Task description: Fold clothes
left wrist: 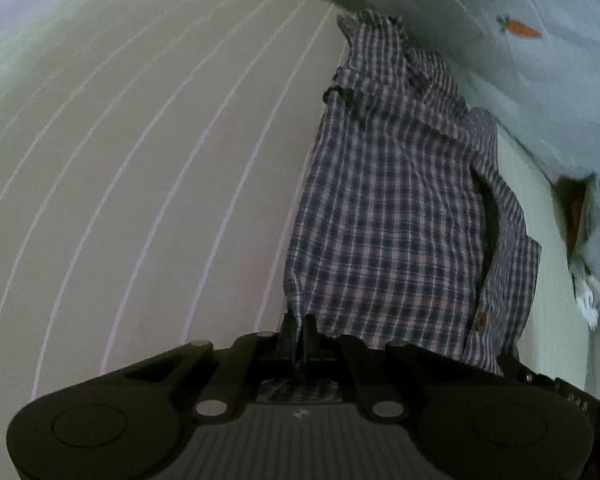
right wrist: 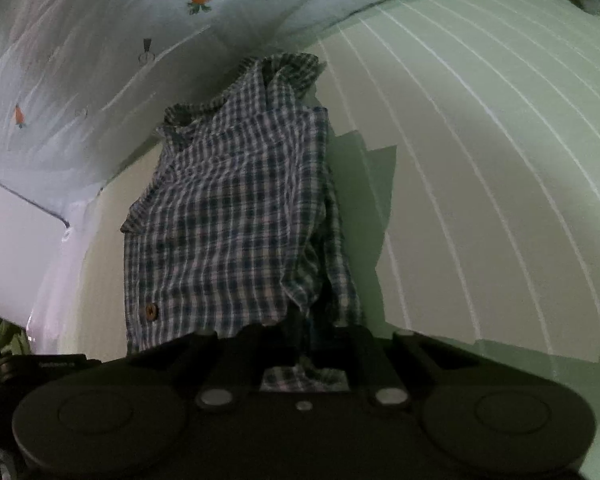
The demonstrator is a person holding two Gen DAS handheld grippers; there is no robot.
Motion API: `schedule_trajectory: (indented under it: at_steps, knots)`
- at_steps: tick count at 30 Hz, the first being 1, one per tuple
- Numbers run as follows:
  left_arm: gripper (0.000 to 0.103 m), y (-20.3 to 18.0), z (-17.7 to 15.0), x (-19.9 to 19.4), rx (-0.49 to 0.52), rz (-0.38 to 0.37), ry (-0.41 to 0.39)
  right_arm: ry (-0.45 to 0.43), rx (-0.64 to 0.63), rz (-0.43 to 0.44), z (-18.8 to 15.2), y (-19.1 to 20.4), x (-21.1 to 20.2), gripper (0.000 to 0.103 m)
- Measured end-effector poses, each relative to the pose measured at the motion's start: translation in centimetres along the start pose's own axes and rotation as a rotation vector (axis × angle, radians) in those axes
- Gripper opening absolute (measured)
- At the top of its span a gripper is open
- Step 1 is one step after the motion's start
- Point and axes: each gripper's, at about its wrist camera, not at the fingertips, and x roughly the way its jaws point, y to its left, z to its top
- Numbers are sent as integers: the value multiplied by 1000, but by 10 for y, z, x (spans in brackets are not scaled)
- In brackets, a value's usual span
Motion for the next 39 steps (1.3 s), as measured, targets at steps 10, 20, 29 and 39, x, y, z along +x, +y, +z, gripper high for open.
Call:
schedule_trajectory:
  at_steps: [10, 20, 29, 39]
  knots:
    - [77, 2, -44, -29, 24, 65, -44, -76, -62, -131, -30, 5, -36, 94]
    - [70, -14, -53, -15, 46, -6, -63, 8, -52, -44, -43, 6, -19, 70]
    - [13, -10, -84, -22, -30, -75, -70, 69, -117, 74, -69, -6, -31, 6]
    - [9, 35, -142, -115, -451, -332, 51, 171, -123, 311, -67, -29, -142, 6]
